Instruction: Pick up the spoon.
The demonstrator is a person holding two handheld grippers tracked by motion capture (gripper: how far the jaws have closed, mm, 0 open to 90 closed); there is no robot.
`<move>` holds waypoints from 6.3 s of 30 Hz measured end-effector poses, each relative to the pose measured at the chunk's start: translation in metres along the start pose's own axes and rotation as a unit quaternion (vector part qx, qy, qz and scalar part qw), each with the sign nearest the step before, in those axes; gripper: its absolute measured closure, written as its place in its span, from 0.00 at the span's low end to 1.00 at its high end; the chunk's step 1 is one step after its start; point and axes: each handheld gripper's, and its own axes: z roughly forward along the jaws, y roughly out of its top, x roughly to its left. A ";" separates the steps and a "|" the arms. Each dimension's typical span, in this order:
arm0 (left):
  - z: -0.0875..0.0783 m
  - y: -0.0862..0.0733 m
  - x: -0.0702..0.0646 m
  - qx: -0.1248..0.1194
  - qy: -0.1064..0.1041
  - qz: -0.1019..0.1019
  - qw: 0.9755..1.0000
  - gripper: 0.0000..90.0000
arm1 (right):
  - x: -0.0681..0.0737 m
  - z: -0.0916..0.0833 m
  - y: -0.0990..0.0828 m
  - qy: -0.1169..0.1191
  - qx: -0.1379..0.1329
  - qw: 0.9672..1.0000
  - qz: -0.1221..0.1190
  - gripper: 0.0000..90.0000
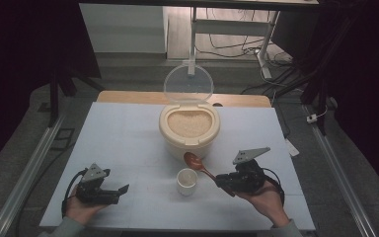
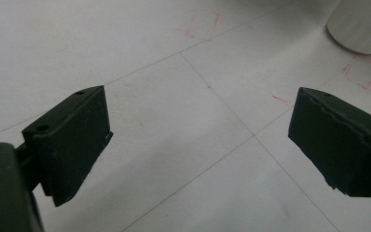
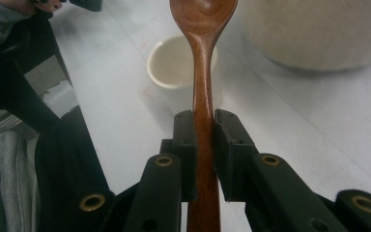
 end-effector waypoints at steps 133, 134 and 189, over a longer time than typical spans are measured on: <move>0.048 0.138 -0.131 0.130 -0.169 0.336 0.917 0.89 | 0.024 0.022 0.036 0.009 -0.067 0.992 -0.103 0.61; 0.048 0.138 -0.131 0.130 -0.169 0.336 0.917 0.89 | 0.022 0.020 0.034 0.004 -0.080 0.992 -0.093 0.60; 0.042 0.135 -0.129 0.027 -0.118 0.293 0.949 0.89 | 0.018 0.025 0.009 0.021 -0.280 0.957 0.076 0.84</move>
